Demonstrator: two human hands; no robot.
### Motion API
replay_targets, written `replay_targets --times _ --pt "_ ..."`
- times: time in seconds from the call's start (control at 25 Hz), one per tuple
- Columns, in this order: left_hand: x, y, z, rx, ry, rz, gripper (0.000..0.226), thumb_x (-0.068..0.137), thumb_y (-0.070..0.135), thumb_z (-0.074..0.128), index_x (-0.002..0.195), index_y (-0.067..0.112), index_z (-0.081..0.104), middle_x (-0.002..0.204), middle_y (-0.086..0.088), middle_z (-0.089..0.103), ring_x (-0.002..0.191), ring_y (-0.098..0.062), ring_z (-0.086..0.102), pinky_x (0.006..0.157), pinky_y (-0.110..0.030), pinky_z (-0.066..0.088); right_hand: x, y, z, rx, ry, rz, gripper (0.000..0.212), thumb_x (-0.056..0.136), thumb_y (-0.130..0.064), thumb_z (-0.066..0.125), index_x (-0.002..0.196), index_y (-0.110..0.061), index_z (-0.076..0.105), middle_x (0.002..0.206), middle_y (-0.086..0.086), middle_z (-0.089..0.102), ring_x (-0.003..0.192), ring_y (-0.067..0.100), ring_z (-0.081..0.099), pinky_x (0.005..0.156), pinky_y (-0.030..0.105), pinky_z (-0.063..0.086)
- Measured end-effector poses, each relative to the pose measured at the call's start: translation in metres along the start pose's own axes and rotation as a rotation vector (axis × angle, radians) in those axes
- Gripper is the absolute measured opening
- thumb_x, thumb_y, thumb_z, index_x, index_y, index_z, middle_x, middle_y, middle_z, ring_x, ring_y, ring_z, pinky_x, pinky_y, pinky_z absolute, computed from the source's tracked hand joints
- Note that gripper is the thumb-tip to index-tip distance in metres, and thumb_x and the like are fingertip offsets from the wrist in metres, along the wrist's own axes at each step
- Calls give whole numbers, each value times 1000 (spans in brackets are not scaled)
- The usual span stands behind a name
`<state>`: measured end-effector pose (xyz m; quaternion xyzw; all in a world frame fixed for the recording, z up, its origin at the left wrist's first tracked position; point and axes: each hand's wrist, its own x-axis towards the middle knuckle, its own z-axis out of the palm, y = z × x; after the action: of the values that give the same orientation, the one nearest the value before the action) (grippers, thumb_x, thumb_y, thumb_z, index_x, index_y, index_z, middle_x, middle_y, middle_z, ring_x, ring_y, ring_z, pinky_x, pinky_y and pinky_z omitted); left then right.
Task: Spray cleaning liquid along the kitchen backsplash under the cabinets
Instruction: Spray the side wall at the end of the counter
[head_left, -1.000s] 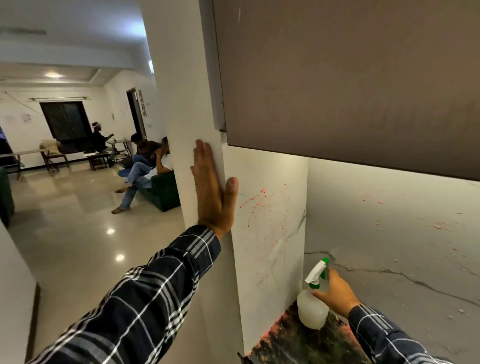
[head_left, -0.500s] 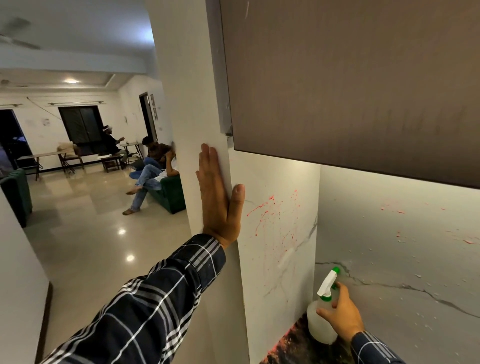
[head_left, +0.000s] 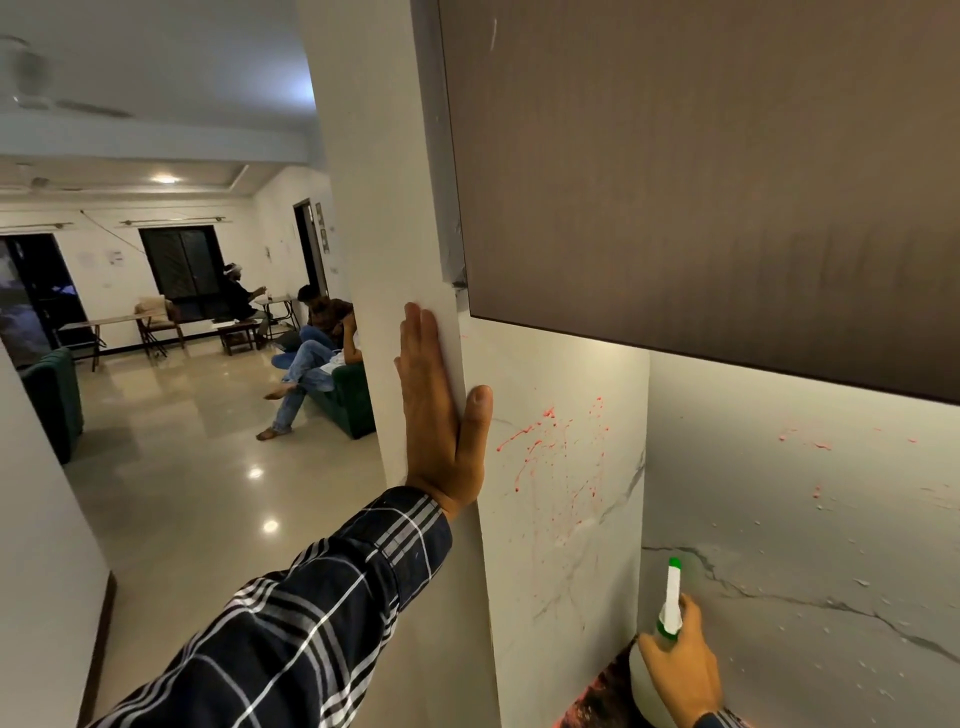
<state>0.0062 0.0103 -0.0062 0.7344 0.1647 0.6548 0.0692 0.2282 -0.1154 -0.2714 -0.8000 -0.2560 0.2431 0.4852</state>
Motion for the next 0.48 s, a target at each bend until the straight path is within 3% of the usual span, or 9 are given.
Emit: replay_targets --times 0.16,0.28,0.4,0.48 --pt "-1 -1 0 -12 -2 2 75 102 69 26 163 40 -6 175 -1 -1 161 -28 7 123 -71 16 2 0 -8 31 -58 -8 58 84 -23 79 135 -13 54 130 15 61 102 24 51 106 47 43" --pt "-1 -2 0 -13 -5 -5 76 102 70 26 164 39 -5 175 -1 0 161 -28 8 122 -72 17 -10 -7 -18 49 -85 -87 44 85 -29 77 121 -12 59 126 15 63 106 27 55 103 47 45" --pt "-1 1 0 -7 -8 -17 80 102 70 25 165 27 -1 175 -5 1 161 -28 8 122 -72 16 -39 -31 -33 56 -136 -238 44 80 -47 71 116 -26 57 117 5 67 103 21 62 96 45 52" --pt "-1 2 0 2 -11 -17 81 103 67 26 164 20 1 174 -9 2 161 -29 7 123 -71 14 -59 -59 -46 80 -152 -366 42 79 -52 68 116 -35 56 113 -4 65 99 15 63 86 37 55"
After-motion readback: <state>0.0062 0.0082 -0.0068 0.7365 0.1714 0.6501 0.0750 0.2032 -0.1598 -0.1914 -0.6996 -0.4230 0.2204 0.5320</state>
